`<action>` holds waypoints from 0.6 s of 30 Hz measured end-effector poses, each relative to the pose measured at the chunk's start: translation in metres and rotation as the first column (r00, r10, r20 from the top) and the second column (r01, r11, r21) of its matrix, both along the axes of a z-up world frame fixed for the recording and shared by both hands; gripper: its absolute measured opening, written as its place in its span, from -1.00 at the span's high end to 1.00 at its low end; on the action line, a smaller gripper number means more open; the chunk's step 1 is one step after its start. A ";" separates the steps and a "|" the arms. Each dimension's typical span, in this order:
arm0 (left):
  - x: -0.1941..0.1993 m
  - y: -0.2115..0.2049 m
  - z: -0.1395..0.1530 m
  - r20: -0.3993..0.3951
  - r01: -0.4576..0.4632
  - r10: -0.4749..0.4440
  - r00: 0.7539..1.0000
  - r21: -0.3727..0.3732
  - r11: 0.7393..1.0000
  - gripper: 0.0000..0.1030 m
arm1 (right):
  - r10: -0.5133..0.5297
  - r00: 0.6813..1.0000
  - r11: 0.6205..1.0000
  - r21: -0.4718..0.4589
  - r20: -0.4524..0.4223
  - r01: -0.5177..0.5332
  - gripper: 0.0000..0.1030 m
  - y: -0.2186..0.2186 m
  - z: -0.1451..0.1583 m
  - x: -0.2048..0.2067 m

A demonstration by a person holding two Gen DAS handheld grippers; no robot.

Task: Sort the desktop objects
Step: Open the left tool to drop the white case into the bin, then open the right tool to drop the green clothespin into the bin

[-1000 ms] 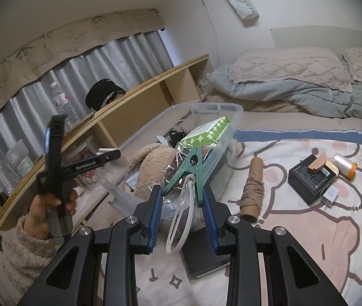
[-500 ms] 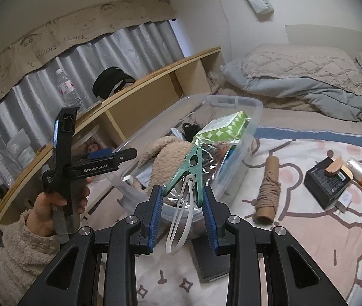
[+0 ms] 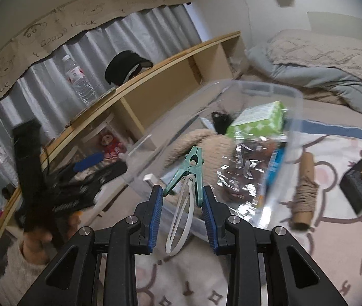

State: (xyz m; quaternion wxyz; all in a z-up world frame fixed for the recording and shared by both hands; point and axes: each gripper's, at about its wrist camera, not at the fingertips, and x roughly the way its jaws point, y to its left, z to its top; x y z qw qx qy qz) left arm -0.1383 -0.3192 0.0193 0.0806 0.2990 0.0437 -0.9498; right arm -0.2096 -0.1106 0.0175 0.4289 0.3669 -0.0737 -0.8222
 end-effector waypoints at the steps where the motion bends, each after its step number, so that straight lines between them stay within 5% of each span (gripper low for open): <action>1: 0.006 -0.003 0.000 -0.008 -0.009 0.009 1.000 0.013 1.000 -0.88 | 0.006 1.000 1.000 -0.001 0.005 -0.006 0.39 -0.006 0.001 -0.002; 8: 0.048 -0.027 -0.021 0.011 -0.041 0.041 0.999 0.102 0.994 -0.88 | 0.047 0.999 0.999 0.019 0.025 -0.048 0.39 -0.055 0.004 -0.014; 18: 0.108 -0.032 -0.042 -0.010 -0.110 0.110 0.994 0.031 0.993 -0.88 | 0.057 0.992 0.998 0.008 0.117 -0.058 0.39 -0.113 -0.006 -0.034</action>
